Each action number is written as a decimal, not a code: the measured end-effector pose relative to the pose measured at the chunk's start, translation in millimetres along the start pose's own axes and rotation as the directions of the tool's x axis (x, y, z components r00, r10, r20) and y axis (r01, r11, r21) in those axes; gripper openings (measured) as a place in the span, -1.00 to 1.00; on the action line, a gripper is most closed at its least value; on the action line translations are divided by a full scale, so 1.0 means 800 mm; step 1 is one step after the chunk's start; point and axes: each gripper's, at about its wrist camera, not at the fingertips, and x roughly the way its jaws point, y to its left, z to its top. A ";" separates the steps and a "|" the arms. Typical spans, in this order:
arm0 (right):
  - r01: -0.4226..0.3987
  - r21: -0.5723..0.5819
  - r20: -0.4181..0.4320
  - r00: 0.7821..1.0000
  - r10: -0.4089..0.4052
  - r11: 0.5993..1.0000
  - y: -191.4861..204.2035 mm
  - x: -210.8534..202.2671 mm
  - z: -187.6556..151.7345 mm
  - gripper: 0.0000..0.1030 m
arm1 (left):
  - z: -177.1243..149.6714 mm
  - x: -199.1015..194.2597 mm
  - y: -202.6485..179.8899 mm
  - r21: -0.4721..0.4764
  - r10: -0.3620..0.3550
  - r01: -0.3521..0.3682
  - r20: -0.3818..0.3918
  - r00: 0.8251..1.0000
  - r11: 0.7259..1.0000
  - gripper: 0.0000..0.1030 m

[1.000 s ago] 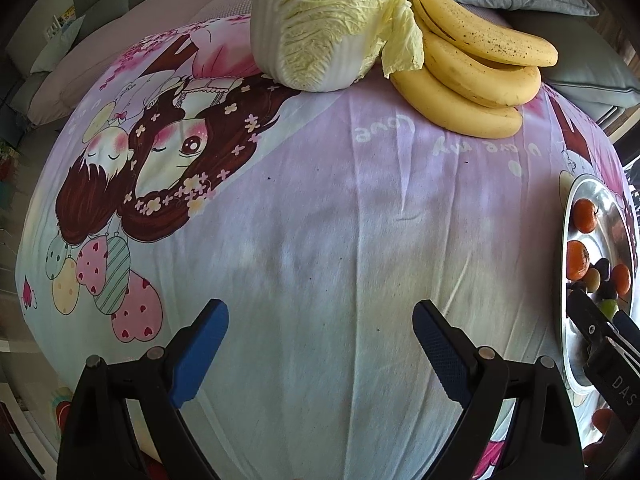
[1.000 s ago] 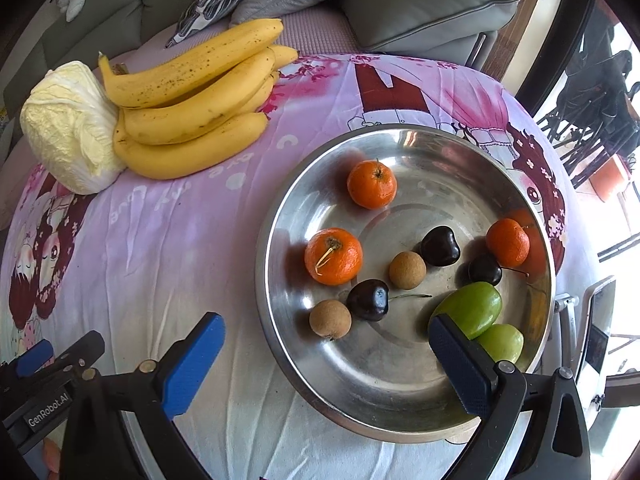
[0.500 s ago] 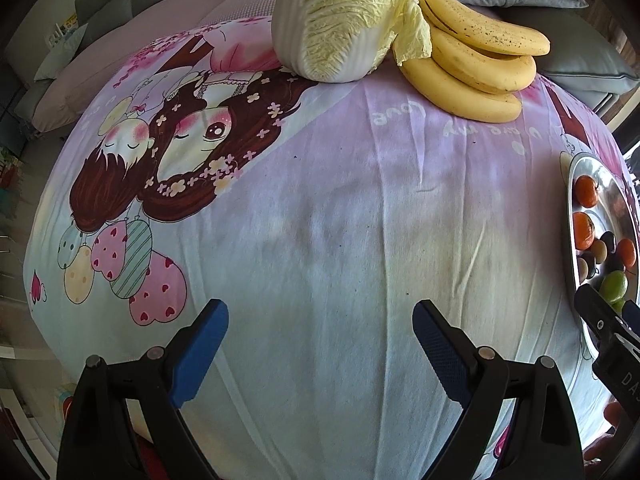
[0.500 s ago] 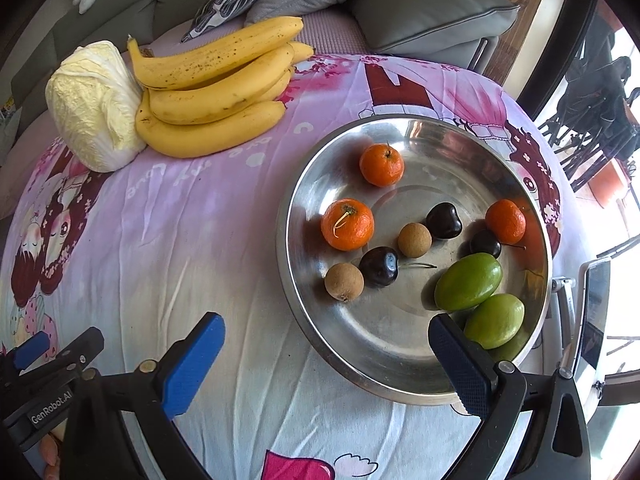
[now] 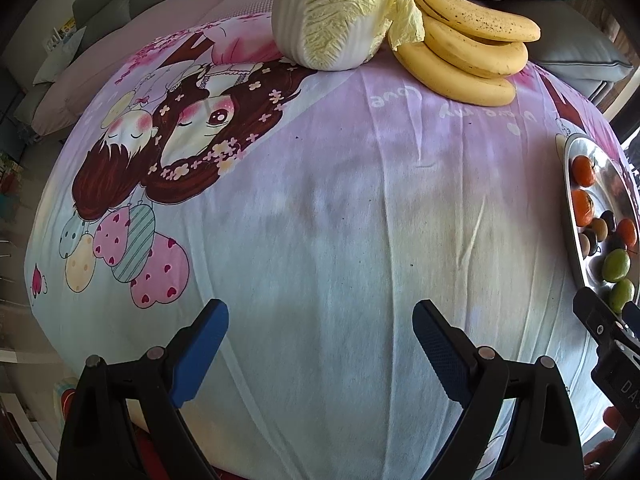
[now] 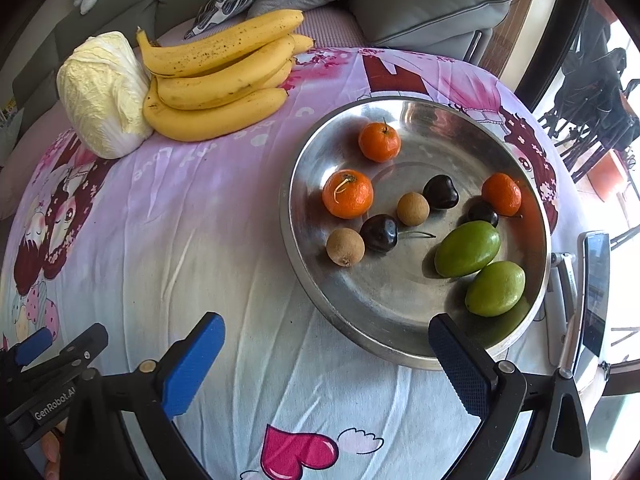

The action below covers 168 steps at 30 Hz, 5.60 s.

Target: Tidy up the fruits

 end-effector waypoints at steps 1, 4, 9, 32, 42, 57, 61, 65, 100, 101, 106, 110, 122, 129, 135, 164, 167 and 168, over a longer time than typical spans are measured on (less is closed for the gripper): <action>0.001 0.002 -0.002 1.000 -0.001 1.000 -0.001 0.000 -0.002 1.00 | 0.002 0.001 -0.001 0.007 0.000 0.000 -0.002 1.000 1.000 0.82; 0.005 0.006 -0.011 1.000 -0.005 1.000 -0.004 0.002 -0.007 1.00 | 0.000 0.004 -0.004 0.023 0.002 -0.002 -0.005 1.000 1.000 0.82; 0.009 0.011 -0.008 1.000 -0.009 1.000 -0.007 0.002 -0.008 1.00 | -0.003 0.001 -0.007 0.043 0.004 -0.004 -0.003 1.000 0.999 0.82; 0.017 0.023 -0.005 1.000 -0.016 1.000 -0.011 0.007 -0.007 1.00 | 0.006 0.011 -0.016 0.095 -0.030 0.034 -0.049 0.998 0.995 0.82; 0.021 0.037 -0.007 1.000 -0.021 0.999 -0.013 0.008 -0.006 1.00 | 0.007 0.016 -0.012 0.085 -0.026 0.030 -0.054 0.998 0.996 0.82; 0.026 0.030 -0.018 1.000 -0.025 0.999 -0.011 0.012 -0.006 1.00 | 0.007 0.018 -0.011 0.065 -0.025 0.028 -0.060 0.998 0.997 0.82; 0.027 0.030 -0.019 0.999 -0.026 0.999 -0.011 0.013 -0.006 1.00 | 0.007 0.020 -0.011 0.059 -0.025 0.029 -0.062 0.998 0.998 0.82; 0.027 0.029 -0.019 0.999 -0.026 0.999 -0.011 0.013 -0.006 1.00 | 0.005 0.020 -0.012 0.055 -0.020 0.023 -0.061 0.998 0.998 0.82; 0.030 0.017 -0.029 0.999 -0.029 0.999 -0.010 0.017 -0.008 1.00 | 0.003 0.023 -0.011 0.048 -0.019 0.023 -0.071 0.997 0.999 0.82; 0.030 0.017 -0.029 0.999 -0.029 0.999 -0.010 0.017 -0.008 1.00 | 0.003 0.023 -0.011 0.049 -0.019 0.023 -0.071 0.997 0.999 0.82; 0.031 0.012 -0.034 0.999 -0.031 0.999 -0.011 0.018 -0.009 1.00 | 0.002 0.023 -0.010 0.050 -0.020 0.024 -0.071 0.997 0.998 0.82; 0.032 0.009 -0.035 0.999 -0.031 0.999 -0.010 0.018 -0.008 1.00 | 0.001 0.023 -0.011 0.050 -0.020 0.024 -0.071 0.997 0.998 0.82; 0.032 0.010 -0.036 0.999 -0.032 0.999 -0.011 0.019 -0.009 1.00 | 0.001 0.024 -0.011 0.050 -0.020 0.023 -0.071 0.997 0.998 0.82; 0.033 0.011 -0.036 0.999 -0.032 0.999 -0.010 0.019 -0.009 1.00 | 0.001 0.024 -0.011 0.051 -0.020 0.023 -0.071 0.997 0.998 0.82; 0.033 0.010 -0.036 0.999 -0.033 0.999 -0.011 0.019 -0.009 1.00 | 0.001 0.024 -0.011 0.050 -0.019 0.023 -0.071 0.997 0.998 0.82; 0.036 0.010 -0.040 0.999 -0.036 0.999 -0.010 0.020 -0.010 1.00 | 0.005 0.021 -0.010 0.058 -0.020 0.024 -0.068 0.997 0.998 0.82; 0.036 0.010 -0.040 0.999 -0.036 0.999 -0.010 0.021 -0.010 1.00 | 0.006 0.017 -0.010 0.061 -0.020 0.023 -0.050 0.999 0.998 0.82; 0.036 0.010 -0.040 0.999 -0.036 0.999 -0.010 0.021 -0.009 1.00 | 0.006 0.015 -0.009 0.062 -0.020 0.023 -0.042 0.999 0.998 0.82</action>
